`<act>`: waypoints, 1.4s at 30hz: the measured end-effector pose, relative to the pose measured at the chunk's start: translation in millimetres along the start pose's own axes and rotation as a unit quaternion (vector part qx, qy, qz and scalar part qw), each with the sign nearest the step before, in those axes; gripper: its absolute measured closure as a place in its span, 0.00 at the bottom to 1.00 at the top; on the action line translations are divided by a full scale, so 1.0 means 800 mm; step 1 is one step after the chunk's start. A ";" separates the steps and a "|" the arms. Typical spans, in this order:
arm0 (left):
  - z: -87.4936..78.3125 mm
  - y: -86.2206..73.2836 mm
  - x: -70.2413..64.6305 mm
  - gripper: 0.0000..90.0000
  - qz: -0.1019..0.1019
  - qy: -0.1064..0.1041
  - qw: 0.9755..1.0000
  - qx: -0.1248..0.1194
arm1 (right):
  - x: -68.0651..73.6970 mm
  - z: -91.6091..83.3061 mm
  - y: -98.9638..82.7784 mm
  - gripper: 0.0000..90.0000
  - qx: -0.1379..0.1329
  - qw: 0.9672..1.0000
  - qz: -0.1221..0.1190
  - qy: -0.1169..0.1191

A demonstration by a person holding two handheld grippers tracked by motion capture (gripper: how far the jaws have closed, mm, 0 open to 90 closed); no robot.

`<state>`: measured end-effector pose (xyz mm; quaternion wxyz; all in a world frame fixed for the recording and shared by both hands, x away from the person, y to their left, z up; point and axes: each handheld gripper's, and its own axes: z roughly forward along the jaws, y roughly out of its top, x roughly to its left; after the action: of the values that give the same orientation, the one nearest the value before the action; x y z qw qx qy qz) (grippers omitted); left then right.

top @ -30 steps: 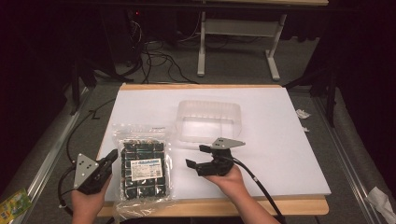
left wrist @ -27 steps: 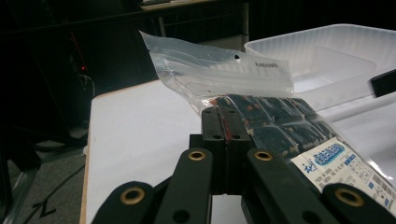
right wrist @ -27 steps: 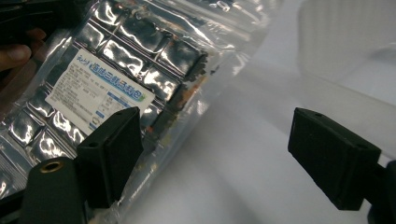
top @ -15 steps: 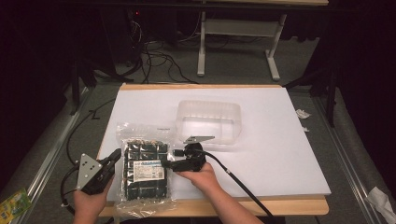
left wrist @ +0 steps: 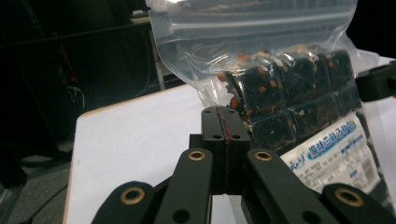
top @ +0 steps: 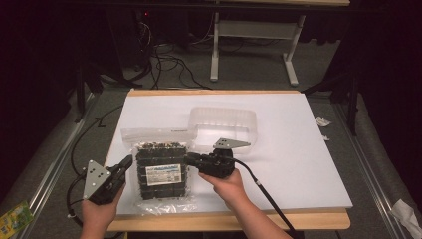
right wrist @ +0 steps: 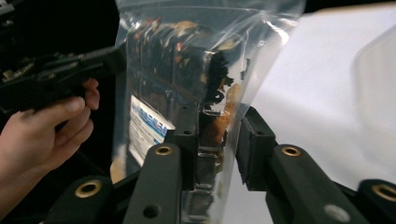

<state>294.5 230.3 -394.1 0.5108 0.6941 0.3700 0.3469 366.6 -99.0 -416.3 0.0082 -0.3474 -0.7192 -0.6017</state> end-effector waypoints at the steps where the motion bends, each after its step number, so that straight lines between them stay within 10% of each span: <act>1: 0.002 0.004 -0.003 1.00 0.001 -0.002 1.000 -0.003 | 0.000 0.000 0.000 0.83 0.000 1.000 0.000 0.000; 25: 0.098 0.067 -0.095 1.00 0.016 -0.073 0.996 -0.039 | -0.018 -0.149 0.033 0.96 -0.075 0.989 -0.057 -0.116; 35: 0.126 0.077 -0.147 1.00 0.048 -0.114 0.991 -0.044 | -0.021 -0.218 0.008 0.96 -0.098 0.979 -0.073 -0.166; 42: 0.129 0.065 -0.158 1.00 0.045 -0.121 0.991 -0.041 | -0.028 -0.226 -0.021 0.96 -0.106 0.977 -0.072 -0.172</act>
<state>330.3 63.6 -381.3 0.5635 0.7255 0.2595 0.2981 301.3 -267.8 -390.7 -0.1958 -0.3914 -0.6653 -0.6048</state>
